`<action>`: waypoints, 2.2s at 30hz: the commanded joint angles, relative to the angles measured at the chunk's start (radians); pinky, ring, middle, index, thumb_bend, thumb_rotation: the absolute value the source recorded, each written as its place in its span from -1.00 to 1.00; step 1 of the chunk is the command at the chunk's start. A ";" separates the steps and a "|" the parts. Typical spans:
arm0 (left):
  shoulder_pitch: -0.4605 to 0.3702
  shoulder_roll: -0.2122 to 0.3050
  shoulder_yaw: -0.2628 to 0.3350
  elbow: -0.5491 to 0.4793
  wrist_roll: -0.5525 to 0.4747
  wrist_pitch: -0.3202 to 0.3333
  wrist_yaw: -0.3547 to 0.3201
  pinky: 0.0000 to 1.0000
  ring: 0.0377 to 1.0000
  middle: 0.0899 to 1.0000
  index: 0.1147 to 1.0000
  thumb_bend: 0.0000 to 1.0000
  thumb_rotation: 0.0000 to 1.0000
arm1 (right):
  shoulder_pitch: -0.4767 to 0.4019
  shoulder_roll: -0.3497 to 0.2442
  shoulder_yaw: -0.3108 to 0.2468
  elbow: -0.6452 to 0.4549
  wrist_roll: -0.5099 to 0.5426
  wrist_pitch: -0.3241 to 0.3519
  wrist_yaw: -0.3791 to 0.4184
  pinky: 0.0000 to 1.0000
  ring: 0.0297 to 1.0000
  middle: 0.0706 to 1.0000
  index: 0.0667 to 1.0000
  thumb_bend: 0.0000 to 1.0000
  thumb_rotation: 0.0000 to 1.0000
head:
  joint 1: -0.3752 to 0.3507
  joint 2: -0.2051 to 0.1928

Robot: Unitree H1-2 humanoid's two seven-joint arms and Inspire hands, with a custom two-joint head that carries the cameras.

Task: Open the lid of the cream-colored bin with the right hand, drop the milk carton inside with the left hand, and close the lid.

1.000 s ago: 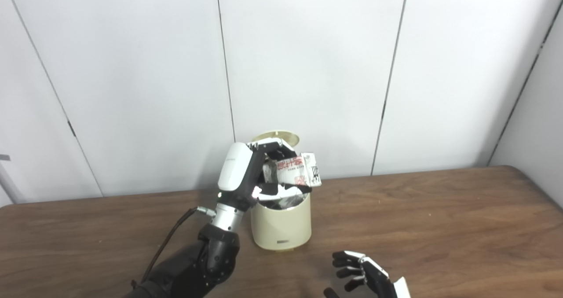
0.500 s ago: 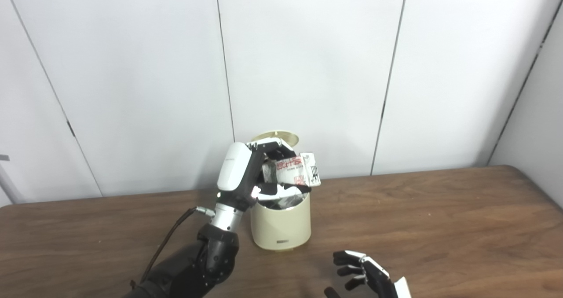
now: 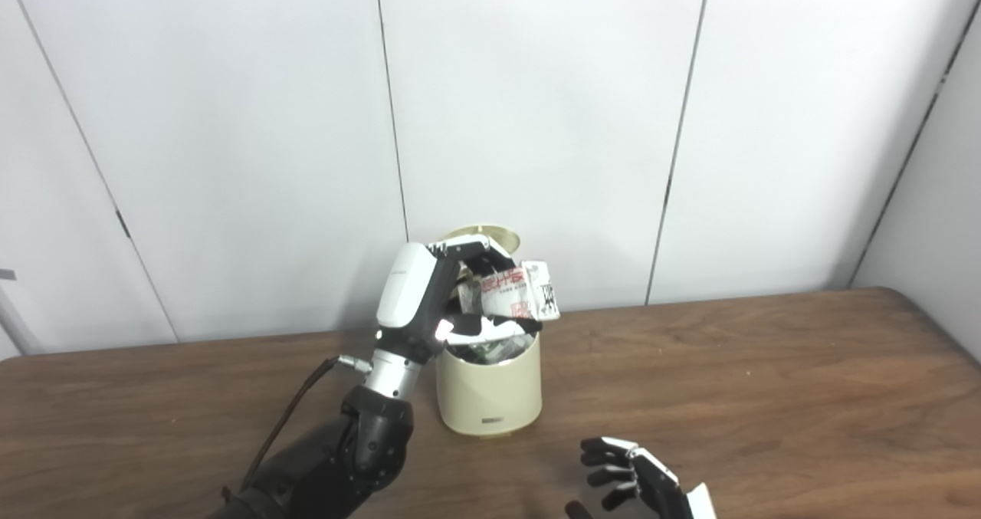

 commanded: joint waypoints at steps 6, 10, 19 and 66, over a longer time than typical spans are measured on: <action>-0.065 0.019 0.046 -0.050 -0.010 -0.015 0.009 0.02 -0.14 -0.09 -0.26 0.01 -1.00 | 0.042 0.002 -0.001 -0.016 -0.006 -0.026 -0.011 -0.14 0.14 0.24 0.29 -0.53 -0.86 | -0.002 0.003; -0.056 0.020 0.059 -0.059 -0.019 -0.015 -0.005 0.02 -0.13 -0.09 -0.26 0.01 -1.00 | 0.044 0.002 -0.002 -0.020 -0.004 -0.024 -0.010 -0.32 -0.04 0.16 0.30 -0.53 -0.84 | -0.001 0.003; -0.031 0.028 0.128 -0.044 -0.047 -0.015 -0.076 0.05 -0.15 -0.09 -0.23 0.01 -1.00 | 0.046 0.000 -0.002 -0.019 0.000 -0.026 -0.009 -0.08 0.19 0.27 0.29 -0.54 -0.88 | -0.015 -0.001; -0.010 -0.095 0.243 0.027 -0.059 -0.015 -0.196 0.04 -0.11 -0.10 -0.26 0.01 -1.00 | 0.051 0.037 0.050 -0.029 -0.064 0.001 -0.038 -0.03 0.20 0.30 0.28 -0.53 -0.84 | -0.053 0.016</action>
